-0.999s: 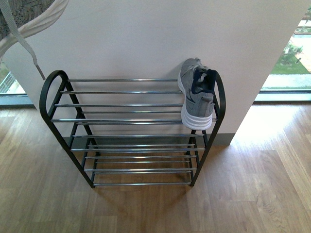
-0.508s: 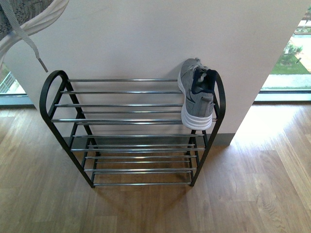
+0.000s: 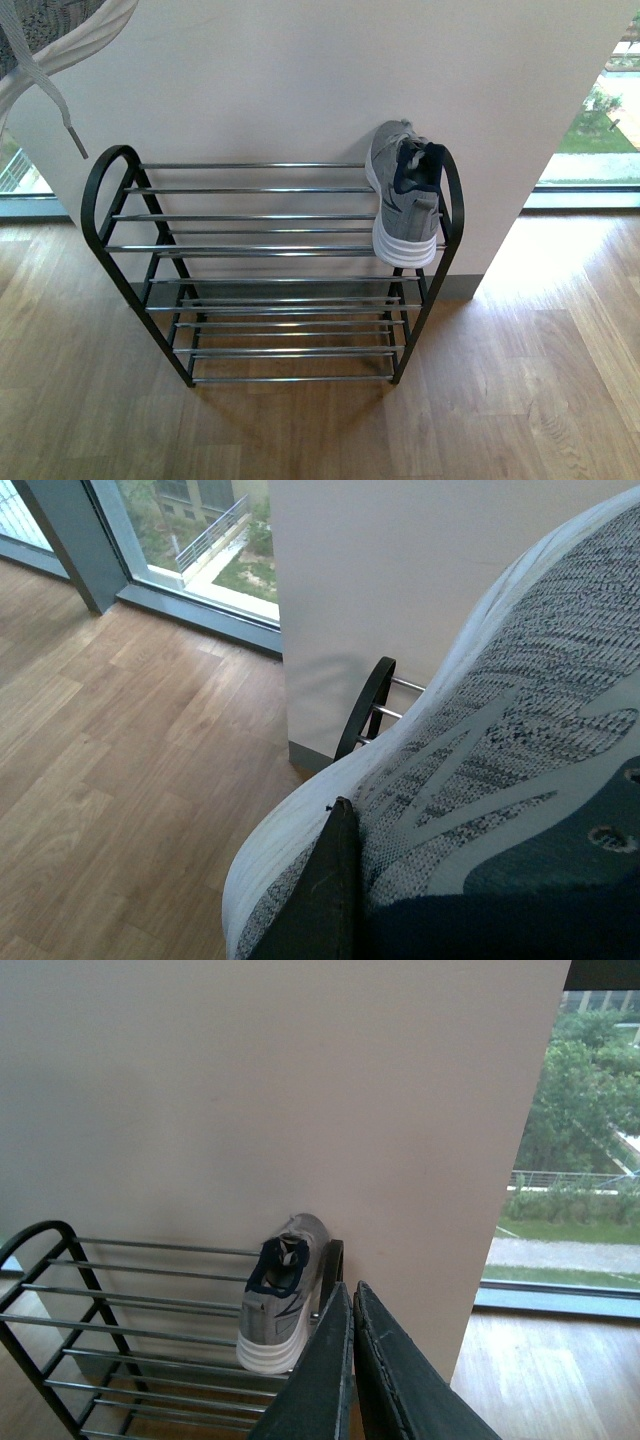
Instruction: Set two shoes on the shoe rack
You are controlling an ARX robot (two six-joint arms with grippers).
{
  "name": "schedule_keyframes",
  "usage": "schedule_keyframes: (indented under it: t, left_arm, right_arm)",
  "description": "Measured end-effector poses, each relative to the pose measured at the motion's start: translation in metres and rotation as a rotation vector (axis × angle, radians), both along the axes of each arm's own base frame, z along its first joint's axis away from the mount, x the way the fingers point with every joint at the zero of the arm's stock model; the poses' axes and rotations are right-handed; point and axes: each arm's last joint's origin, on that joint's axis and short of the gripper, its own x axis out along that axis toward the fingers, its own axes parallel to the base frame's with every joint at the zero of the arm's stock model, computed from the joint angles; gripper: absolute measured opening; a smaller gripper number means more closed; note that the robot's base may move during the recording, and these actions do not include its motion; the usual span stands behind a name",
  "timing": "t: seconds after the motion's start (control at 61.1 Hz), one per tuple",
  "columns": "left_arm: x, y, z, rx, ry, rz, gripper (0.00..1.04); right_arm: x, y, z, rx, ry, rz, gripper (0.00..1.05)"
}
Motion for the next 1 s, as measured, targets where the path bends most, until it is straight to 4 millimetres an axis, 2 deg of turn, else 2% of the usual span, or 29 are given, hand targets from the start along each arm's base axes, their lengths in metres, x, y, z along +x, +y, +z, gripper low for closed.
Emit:
schedule_keyframes:
  t: [0.999]
  left_arm:
    - [0.000, 0.000, 0.000, -0.001, 0.001, -0.002, 0.02]
  right_arm:
    - [-0.025, 0.000, -0.003, 0.000, 0.006, -0.002, 0.02]
